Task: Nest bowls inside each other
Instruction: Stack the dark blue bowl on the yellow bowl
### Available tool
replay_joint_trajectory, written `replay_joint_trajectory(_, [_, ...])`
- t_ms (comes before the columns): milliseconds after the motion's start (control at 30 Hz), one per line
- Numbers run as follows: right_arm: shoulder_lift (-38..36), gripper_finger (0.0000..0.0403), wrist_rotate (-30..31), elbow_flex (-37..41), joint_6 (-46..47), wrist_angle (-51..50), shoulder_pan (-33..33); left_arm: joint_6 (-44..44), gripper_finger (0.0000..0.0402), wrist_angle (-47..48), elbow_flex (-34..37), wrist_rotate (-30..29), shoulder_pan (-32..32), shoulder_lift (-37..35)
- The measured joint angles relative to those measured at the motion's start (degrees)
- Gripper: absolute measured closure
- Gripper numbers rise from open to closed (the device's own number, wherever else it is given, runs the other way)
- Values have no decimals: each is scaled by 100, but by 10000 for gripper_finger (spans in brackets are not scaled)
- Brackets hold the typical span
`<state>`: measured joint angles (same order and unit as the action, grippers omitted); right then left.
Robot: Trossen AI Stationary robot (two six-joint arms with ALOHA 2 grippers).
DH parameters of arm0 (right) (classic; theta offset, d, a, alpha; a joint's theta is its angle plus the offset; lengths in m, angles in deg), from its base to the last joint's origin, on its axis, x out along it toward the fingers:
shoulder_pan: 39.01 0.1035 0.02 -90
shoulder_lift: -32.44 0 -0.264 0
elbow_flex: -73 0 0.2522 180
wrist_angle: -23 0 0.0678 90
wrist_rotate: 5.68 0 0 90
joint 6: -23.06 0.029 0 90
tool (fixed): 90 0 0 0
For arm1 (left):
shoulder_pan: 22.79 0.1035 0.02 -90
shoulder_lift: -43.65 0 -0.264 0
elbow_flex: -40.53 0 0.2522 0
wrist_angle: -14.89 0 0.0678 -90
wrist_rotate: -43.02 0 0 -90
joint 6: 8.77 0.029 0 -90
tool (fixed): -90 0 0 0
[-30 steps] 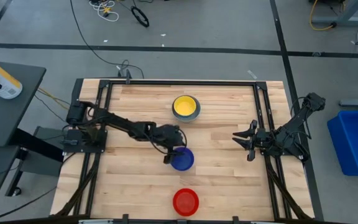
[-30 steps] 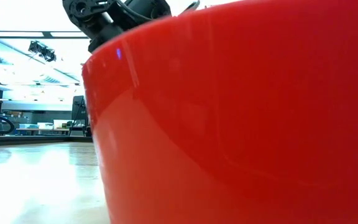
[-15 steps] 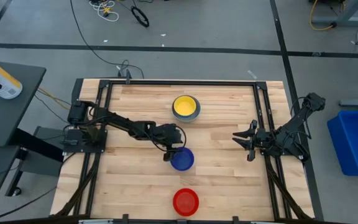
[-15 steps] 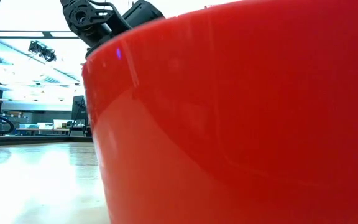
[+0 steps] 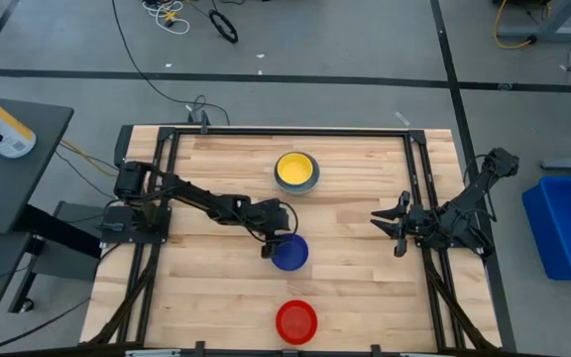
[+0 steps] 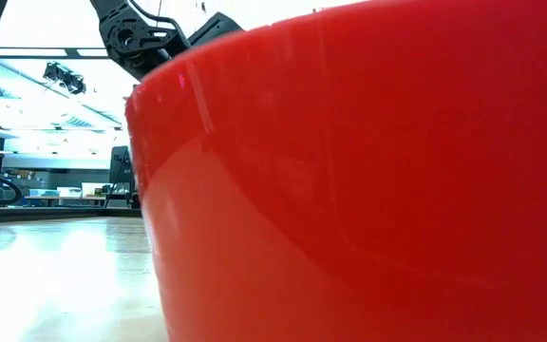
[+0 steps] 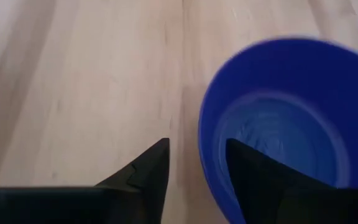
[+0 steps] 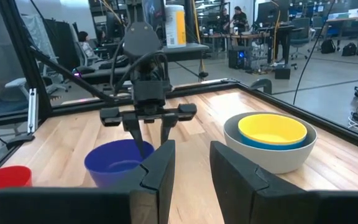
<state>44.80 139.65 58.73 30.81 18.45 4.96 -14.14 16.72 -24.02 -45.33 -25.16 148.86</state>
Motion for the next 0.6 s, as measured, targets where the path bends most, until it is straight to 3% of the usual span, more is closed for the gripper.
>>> replay_joint_trajectory(133, [0, 294, 3, -2, 0, -2, 0, 58, 282, -67, 0, -81, 2, 0])
replay_joint_trajectory(300, [0, 293, -1, -1, 2, -2, 0, 275, 381, -185, -2, -91, 1, -19])
replay_joint_trajectory(600, [0, 293, -35, 0, 20, -4, 0, 828, 396, -1295, 1, -561, 74, -22])
